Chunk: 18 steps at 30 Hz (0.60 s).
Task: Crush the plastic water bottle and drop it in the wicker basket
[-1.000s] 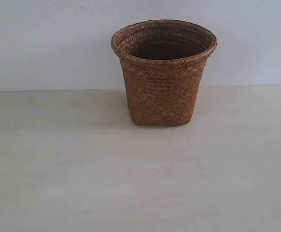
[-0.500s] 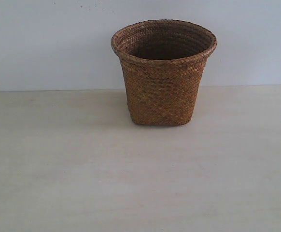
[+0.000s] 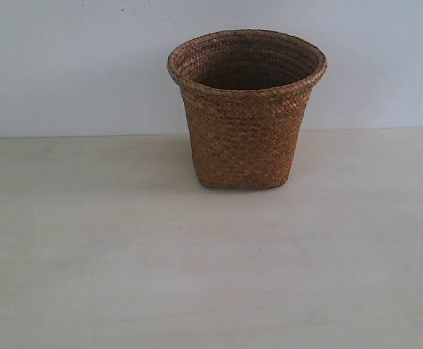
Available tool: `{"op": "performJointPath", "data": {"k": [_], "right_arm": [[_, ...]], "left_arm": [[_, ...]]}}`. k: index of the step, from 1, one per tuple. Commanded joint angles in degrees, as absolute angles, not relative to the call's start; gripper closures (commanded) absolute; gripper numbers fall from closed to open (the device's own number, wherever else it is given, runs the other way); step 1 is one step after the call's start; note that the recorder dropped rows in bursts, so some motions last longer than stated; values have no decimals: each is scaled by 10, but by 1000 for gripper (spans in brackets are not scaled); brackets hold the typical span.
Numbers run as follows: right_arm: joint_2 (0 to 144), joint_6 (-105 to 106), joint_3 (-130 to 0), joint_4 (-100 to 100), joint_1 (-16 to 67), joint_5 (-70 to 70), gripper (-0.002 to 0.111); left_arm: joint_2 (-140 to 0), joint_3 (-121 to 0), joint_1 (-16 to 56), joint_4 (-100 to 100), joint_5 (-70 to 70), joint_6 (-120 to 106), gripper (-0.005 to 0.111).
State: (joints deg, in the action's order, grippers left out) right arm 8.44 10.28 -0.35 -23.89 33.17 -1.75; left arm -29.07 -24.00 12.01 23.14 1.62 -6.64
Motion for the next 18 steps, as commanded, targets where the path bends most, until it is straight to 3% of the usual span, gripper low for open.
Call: {"op": "performJointPath", "data": {"k": [1, 6, 12, 18], "right_arm": [[81, 104, 0, -238, 333, -18, 108], [81, 104, 0, -238, 333, -17, 108], [81, 104, 0, -238, 333, -17, 108], [81, 104, 0, -238, 332, -17, 108]], "left_arm": [[-246, -198, 90, 84, 30, 71, 103], [-168, -154, 46, 74, 24, 71, 103], [-49, -107, 11, 30, -113, 71, 103], [0, -65, -45, 23, -152, 73, 103]]}}
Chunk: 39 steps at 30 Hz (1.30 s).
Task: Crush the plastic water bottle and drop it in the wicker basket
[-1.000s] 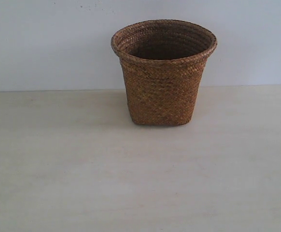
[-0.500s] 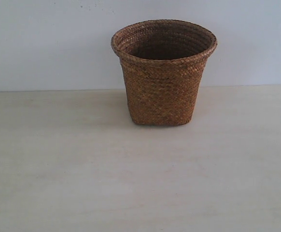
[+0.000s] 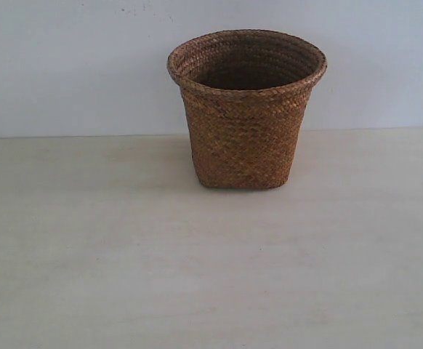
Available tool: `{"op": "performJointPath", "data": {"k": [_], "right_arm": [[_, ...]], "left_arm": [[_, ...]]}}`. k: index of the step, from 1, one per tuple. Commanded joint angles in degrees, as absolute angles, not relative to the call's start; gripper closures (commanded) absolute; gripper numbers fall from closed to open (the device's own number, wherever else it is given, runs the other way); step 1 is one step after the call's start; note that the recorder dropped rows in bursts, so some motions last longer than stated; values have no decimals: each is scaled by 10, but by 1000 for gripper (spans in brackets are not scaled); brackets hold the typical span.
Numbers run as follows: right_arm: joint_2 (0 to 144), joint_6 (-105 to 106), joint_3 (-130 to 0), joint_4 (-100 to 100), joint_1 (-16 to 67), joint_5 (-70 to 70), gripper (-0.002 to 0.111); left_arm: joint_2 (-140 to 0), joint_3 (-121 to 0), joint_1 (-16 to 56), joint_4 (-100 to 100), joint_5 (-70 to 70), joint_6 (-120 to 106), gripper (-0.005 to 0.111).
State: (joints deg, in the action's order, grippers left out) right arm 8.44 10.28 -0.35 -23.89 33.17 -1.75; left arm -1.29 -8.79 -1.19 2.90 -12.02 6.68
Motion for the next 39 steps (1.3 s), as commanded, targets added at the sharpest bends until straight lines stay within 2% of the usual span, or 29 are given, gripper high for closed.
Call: {"op": "performJointPath", "data": {"k": [1, 7, 12, 19, 39], "right_arm": [[81, 104, 0, -238, 332, -17, 108], [81, 104, 0, -238, 332, -17, 108], [81, 104, 0, -238, 332, -17, 108], [81, 104, 0, -238, 332, -17, 108], [81, 104, 0, -238, 332, -13, 108]], "left_arm": [[0, -62, -53, 23, -162, 73, 103], [0, -4, -67, 21, -165, 73, 103], [0, 0, -66, 18, -163, 73, 103], [0, 0, 6, 0, -163, 73, 103], [0, 0, -4, 0, -170, 23, 103]]}}
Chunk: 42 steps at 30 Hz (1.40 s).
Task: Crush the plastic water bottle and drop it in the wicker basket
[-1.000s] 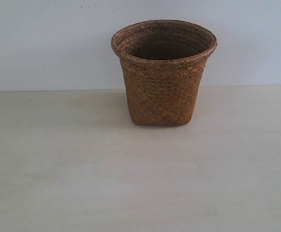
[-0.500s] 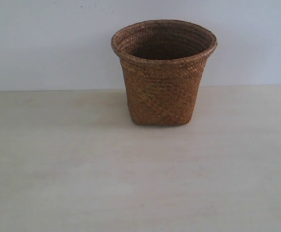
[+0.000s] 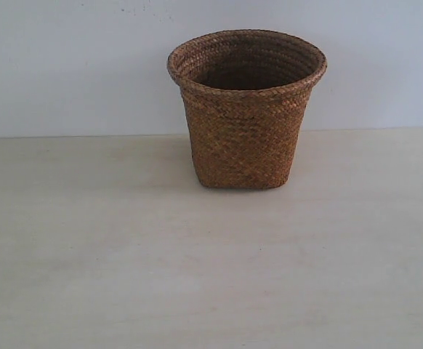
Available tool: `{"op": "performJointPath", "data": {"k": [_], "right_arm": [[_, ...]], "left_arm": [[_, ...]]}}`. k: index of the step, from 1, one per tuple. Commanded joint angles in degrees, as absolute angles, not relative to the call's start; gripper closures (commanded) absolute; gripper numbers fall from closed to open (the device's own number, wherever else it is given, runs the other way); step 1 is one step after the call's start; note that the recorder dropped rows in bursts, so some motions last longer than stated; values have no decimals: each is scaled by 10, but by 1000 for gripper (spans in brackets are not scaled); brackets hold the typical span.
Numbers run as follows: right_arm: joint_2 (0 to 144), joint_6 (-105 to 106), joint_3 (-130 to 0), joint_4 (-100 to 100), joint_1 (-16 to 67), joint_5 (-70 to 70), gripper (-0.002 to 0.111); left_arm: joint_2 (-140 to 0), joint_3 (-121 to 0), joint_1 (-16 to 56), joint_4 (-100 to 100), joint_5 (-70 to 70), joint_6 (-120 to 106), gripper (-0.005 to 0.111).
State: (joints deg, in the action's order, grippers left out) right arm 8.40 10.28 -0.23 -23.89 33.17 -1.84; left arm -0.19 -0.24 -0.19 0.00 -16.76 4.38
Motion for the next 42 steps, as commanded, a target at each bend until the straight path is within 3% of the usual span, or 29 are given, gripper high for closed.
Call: {"op": "performJointPath", "data": {"k": [1, 42], "right_arm": [[81, 104, 0, -238, 332, -13, 108], [81, 108, 0, -232, 332, -15, 108]], "left_arm": [[0, 0, -4, 0, -170, 14, 103], [0, 0, -4, 0, -170, 3, 103]]}}
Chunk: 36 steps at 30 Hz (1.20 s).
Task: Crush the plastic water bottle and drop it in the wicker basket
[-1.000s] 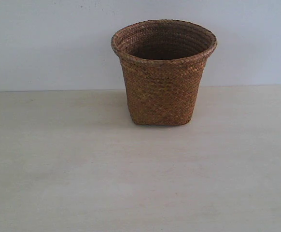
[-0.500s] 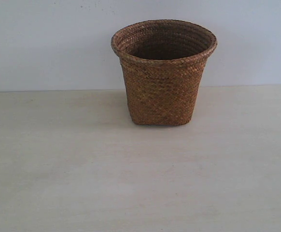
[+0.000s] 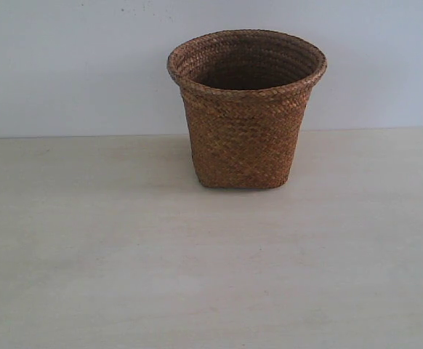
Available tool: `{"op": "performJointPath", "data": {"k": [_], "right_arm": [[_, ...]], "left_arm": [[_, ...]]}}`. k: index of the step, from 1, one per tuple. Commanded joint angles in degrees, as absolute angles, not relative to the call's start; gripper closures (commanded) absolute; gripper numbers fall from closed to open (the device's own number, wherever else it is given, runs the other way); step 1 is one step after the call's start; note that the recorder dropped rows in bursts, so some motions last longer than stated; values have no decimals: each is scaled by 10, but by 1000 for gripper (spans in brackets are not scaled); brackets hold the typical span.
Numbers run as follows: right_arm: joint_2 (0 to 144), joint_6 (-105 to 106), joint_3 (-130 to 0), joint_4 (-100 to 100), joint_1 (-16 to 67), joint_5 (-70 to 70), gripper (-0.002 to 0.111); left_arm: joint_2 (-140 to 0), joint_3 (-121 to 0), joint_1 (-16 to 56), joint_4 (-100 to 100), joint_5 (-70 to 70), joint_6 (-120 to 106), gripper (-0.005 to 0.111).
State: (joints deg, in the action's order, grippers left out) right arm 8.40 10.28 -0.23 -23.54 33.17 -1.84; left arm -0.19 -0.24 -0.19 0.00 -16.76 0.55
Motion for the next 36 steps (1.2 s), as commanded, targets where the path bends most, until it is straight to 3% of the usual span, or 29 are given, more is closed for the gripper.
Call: {"op": "performJointPath", "data": {"k": [1, 21, 29, 36], "right_arm": [[81, 108, 0, -232, 332, -15, 108], [85, 105, 0, -206, 322, 41, 108], [85, 80, 0, -200, 199, 7, 108], [53, 62, 0, -200, 21, -81, 108]], "left_arm": [[0, 0, -4, 0, -170, 3, 103], [0, 0, -4, 0, -170, 3, 103], [0, 0, -4, 0, -170, 3, 103], [0, 0, -4, 0, -170, 3, 103]]}}
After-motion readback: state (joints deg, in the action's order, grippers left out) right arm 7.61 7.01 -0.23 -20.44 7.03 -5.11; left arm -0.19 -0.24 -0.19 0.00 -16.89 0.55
